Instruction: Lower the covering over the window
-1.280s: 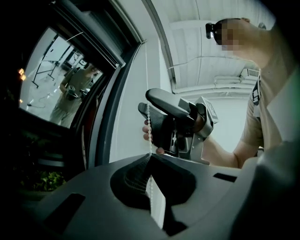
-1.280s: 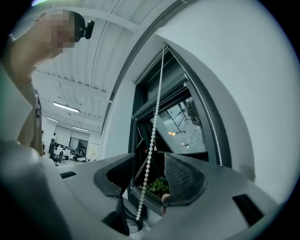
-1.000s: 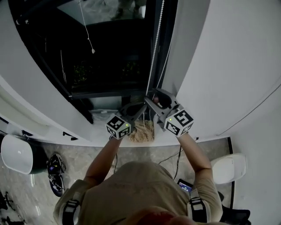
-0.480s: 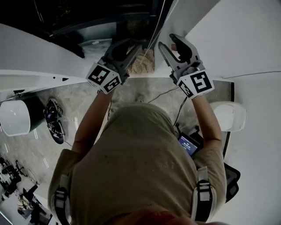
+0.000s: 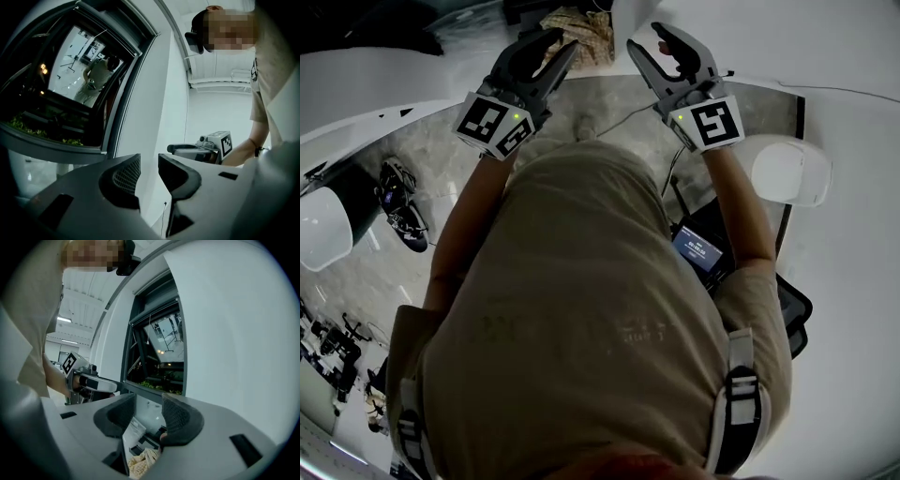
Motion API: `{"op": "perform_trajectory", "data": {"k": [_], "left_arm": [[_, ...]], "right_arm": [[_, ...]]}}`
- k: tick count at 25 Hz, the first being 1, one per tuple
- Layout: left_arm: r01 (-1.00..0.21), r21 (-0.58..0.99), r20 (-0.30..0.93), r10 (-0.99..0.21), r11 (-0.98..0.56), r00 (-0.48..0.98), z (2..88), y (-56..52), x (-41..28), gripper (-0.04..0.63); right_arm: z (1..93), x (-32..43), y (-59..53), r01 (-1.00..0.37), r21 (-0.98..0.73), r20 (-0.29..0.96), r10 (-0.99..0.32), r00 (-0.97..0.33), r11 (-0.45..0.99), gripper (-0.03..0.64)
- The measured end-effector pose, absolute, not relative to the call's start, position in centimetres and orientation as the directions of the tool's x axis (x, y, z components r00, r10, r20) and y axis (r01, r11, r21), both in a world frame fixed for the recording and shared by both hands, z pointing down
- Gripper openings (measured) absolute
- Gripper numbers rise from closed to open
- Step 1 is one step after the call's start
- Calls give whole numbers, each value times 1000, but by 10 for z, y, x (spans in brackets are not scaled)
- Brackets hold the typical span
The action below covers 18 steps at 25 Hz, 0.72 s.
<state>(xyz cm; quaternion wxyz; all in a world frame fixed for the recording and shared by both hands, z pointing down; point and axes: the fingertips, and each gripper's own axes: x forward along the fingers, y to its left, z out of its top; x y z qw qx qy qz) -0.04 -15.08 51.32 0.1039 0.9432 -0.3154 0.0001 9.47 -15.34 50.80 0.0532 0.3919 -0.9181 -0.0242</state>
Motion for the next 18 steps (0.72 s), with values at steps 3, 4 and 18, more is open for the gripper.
{"op": "perform_trajectory", "data": {"k": [3, 4, 18], "left_arm": [[-591, 226, 102, -584, -774, 805, 535, -139, 10, 107], [-588, 238, 111, -579, -773, 807, 541, -136, 14, 107], [-581, 256, 150, -562, -773, 814, 562, -126, 18, 107]], "right_arm": [[527, 107, -145, -729, 51, 112, -729, -675, 683, 183], [530, 111, -143, -733, 45, 119, -732, -670, 678, 183], [541, 110, -141, -771, -31, 116, -764, -635, 636, 176]]}}
